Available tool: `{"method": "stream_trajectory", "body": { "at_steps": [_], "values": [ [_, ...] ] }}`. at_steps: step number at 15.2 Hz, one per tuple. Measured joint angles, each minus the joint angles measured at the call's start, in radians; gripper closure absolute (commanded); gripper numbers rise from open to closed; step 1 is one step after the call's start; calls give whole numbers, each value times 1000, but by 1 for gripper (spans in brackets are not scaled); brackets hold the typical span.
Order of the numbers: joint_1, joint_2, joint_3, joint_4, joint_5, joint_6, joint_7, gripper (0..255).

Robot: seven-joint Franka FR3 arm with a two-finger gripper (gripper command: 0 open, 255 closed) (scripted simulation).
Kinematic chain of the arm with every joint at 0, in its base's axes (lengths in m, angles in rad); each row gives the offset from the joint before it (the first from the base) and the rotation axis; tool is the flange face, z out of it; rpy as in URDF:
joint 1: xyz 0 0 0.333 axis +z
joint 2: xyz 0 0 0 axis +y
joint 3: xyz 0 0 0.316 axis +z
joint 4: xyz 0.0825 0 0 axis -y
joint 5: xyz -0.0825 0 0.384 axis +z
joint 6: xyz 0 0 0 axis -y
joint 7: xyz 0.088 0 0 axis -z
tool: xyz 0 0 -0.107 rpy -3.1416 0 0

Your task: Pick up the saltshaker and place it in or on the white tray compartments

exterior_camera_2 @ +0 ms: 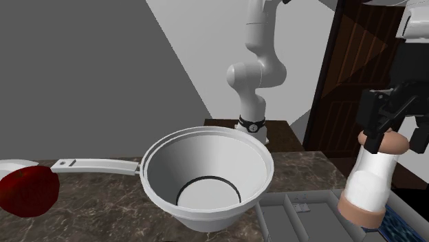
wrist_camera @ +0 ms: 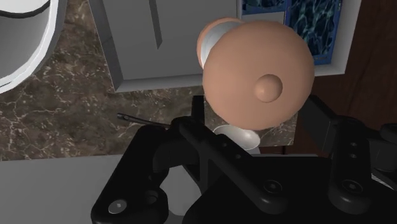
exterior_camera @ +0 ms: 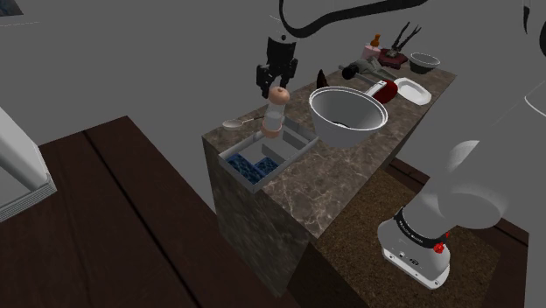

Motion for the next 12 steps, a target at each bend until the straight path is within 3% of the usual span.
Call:
{"method": "stream_trajectory", "body": {
  "at_steps": [12],
  "values": [
    [1,23,1,-95,-3,130,5,255]
  ]
}}
